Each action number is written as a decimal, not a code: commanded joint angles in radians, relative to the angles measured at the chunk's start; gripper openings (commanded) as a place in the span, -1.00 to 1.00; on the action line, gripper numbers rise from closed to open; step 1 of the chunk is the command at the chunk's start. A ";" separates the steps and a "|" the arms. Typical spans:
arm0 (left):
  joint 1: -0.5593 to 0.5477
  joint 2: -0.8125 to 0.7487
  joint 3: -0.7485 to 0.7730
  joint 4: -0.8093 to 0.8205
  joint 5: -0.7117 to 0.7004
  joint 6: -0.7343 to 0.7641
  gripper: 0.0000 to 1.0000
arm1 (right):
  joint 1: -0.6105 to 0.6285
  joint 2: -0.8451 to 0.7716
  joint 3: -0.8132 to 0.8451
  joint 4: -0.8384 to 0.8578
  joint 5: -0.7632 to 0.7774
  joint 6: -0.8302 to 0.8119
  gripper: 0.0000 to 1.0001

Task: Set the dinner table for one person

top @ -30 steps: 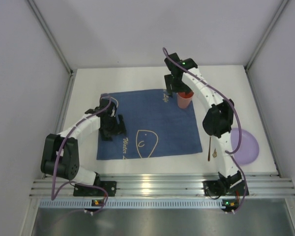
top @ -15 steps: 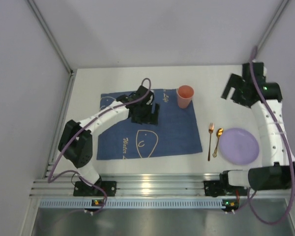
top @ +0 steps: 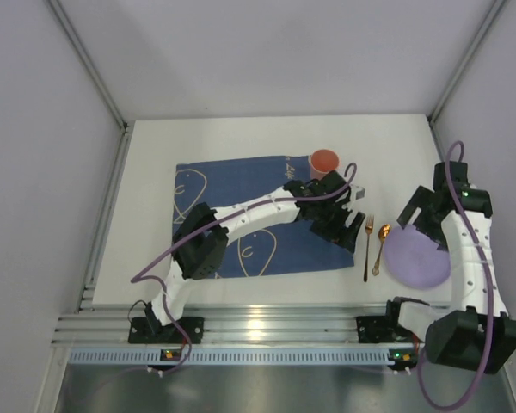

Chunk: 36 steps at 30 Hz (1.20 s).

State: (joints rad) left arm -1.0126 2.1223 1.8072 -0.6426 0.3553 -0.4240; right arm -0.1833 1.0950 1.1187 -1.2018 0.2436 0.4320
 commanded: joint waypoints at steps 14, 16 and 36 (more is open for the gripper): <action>0.026 -0.186 -0.198 0.103 -0.052 -0.015 0.72 | -0.033 0.483 0.113 0.286 -0.139 0.010 0.49; 0.035 -0.209 -0.233 0.103 -0.079 -0.013 0.72 | -0.038 0.537 0.118 0.301 -0.119 0.010 0.35; 0.175 -0.288 -0.359 0.086 -0.101 -0.009 0.70 | -0.041 0.757 0.145 0.326 0.063 -0.032 -1.00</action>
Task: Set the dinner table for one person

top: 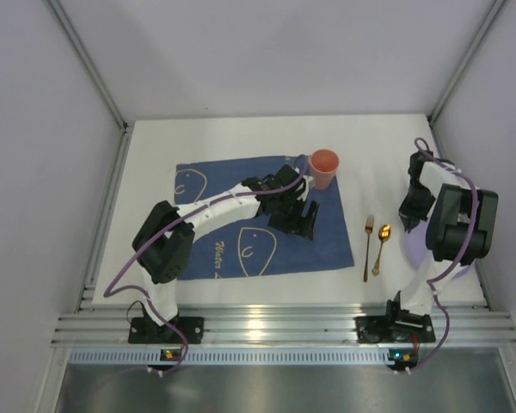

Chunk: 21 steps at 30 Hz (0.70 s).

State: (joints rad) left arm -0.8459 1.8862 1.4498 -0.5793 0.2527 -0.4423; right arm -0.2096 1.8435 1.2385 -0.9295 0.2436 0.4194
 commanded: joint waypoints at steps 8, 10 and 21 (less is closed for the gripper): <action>0.034 -0.082 0.003 -0.023 -0.018 0.007 0.70 | -0.007 -0.073 0.363 -0.115 0.172 -0.038 -1.00; 0.057 -0.114 0.004 -0.031 -0.045 -0.012 0.69 | 0.025 -0.086 0.521 -0.184 0.183 -0.031 -1.00; 0.134 -0.400 0.049 -0.298 -0.775 -0.275 0.74 | 0.757 -0.046 1.204 -0.329 0.297 -0.068 -1.00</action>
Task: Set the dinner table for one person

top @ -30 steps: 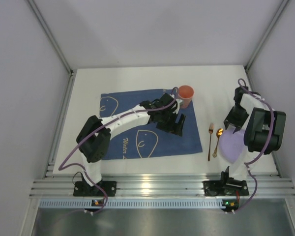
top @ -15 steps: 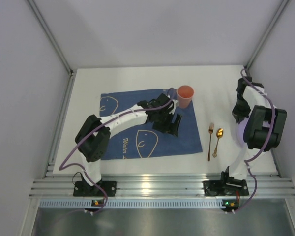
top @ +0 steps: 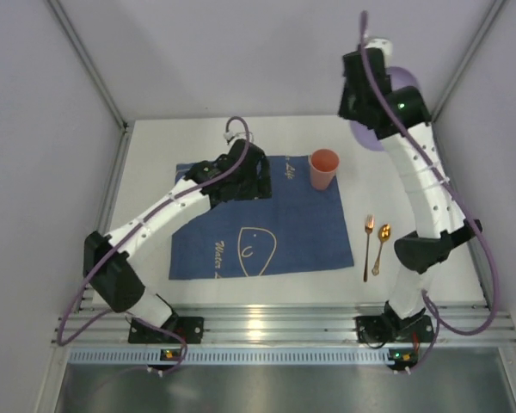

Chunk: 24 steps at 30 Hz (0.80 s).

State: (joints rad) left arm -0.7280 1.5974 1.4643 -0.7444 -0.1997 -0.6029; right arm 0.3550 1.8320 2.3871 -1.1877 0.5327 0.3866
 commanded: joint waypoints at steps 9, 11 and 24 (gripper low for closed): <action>0.065 -0.503 -0.097 -0.498 -0.688 -0.378 0.75 | 0.673 0.079 -0.118 0.158 -0.176 -0.153 -1.00; 0.067 -0.568 -0.108 -0.626 -0.699 -0.481 0.74 | 0.693 0.104 -0.169 0.212 -0.215 -0.138 -1.00; 0.067 -0.846 -0.177 -0.763 -0.564 -0.575 0.59 | 0.705 0.312 -0.424 0.456 -0.473 -0.038 -1.00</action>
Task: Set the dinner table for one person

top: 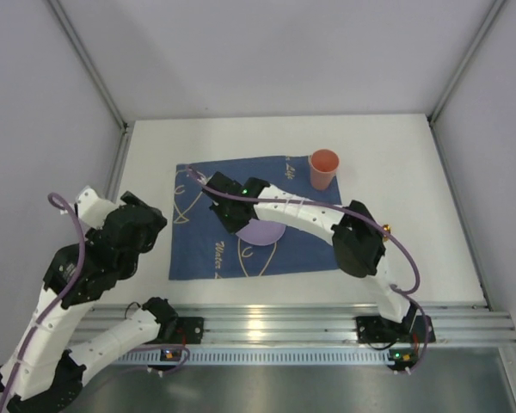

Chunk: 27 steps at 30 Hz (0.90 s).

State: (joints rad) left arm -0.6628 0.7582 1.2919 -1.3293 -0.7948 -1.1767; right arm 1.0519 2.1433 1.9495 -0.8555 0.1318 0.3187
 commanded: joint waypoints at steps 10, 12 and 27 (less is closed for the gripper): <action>0.003 0.056 -0.022 -0.087 0.077 0.087 0.62 | 0.007 -0.023 -0.030 0.133 -0.126 0.011 -0.43; 0.003 0.084 -0.020 -0.038 0.077 0.132 0.63 | 0.002 -0.104 -0.032 0.133 -0.127 -0.001 -0.24; 0.003 0.346 -0.135 0.471 0.239 0.407 0.69 | -0.493 -0.850 -0.616 -0.074 0.060 0.065 0.02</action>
State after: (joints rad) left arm -0.6617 1.0634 1.1820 -1.0389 -0.6266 -0.8436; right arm 0.6281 1.3140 1.5154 -0.7921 0.1608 0.3664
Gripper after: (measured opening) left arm 0.843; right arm 0.500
